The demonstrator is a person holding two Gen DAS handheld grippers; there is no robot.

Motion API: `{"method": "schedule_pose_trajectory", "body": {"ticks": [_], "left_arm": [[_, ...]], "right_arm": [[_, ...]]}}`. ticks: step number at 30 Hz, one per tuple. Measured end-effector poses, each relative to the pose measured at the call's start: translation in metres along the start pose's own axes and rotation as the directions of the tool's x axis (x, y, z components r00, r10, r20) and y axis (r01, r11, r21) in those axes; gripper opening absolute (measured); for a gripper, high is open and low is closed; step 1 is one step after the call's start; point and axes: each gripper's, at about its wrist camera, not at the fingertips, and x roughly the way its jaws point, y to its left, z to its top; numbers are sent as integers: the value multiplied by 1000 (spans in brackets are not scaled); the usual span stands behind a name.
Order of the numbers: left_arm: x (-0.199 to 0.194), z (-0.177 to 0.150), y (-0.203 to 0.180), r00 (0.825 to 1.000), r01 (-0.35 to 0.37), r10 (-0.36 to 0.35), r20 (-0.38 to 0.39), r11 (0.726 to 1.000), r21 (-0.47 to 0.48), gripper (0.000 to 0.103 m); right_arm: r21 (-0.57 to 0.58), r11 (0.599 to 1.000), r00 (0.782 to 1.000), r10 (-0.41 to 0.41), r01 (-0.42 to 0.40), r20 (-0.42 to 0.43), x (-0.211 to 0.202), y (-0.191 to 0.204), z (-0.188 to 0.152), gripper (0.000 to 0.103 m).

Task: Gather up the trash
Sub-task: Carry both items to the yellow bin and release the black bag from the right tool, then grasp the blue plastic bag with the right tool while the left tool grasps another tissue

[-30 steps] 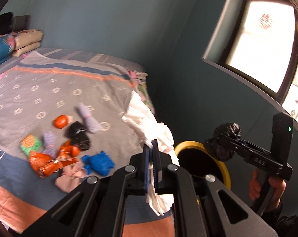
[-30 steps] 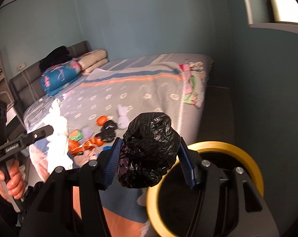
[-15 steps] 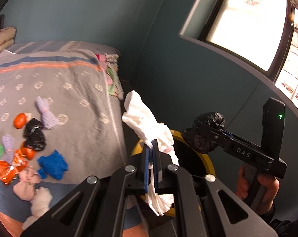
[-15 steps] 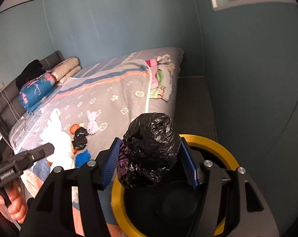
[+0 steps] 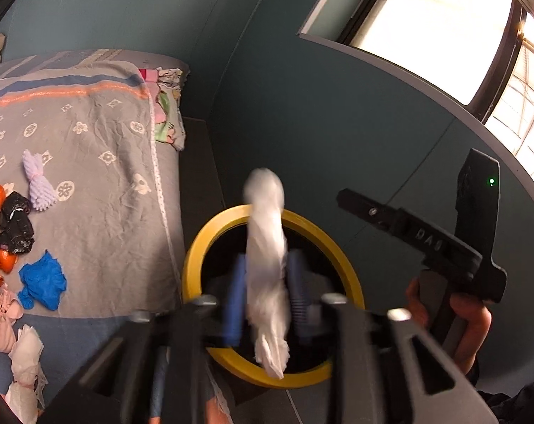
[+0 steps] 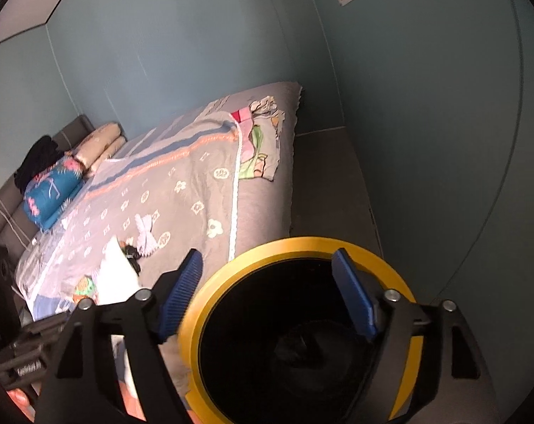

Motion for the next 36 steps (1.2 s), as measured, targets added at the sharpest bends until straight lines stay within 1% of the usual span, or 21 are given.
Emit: {"method": "schedule_pose_trajectory", "body": {"ticks": [1, 3, 4, 6, 9, 12, 15, 19, 24, 30, 33, 36], "left_arm": [[-3, -1, 3, 1000, 1, -1, 7, 1000, -14, 45], [-11, -2, 10, 1000, -3, 4, 22, 1000, -30, 57], [-16, -2, 13, 999, -20, 21, 34, 999, -32, 60], [-27, -2, 20, 996, -53, 55, 65, 998, -30, 71], [-47, -2, 33, 989, -103, 105, 108, 994, -30, 80], [-67, -4, 53, 980, -143, 151, 131, 988, -67, 85], [-88, -7, 76, 964, -201, 216, 154, 974, -108, 87], [-118, -13, 102, 943, -253, 280, 179, 954, -162, 89], [-145, -24, 132, 919, -312, 352, 180, 925, -216, 89], [-162, -48, 161, 899, -368, 413, 148, 893, -258, 90], [-165, -61, 175, 891, -391, 437, 126, 878, -275, 90], [-164, -71, 186, 880, -424, 465, 99, 861, -282, 90]], "right_arm": [[8, 1000, 1000, -3, 3, 9, -2, -2, 1, 77], [14, 1000, 1000, -10, 10, 29, -5, -3, 3, 78], [14, 1000, 999, -14, 14, 41, -8, -3, 4, 80], [8, 1000, 998, -15, 15, 59, -10, 1, 6, 81], [-24, 1000, 998, 16, -14, 68, -12, 14, 5, 84], [-56, 998, 997, 39, -35, 66, -11, 30, 7, 85], [-83, 994, 996, 78, -74, 48, -5, 50, 4, 86], [-137, 983, 992, 127, -124, 13, 7, 83, -1, 86], [-190, 964, 982, 183, -187, -36, 24, 126, -8, 86], [-241, 939, 968, 226, -246, -106, 48, 172, -21, 86], [-261, 930, 963, 230, -259, -138, 60, 188, -26, 86], [-276, 918, 951, 237, -286, -199, 80, 207, -34, 86]]}}
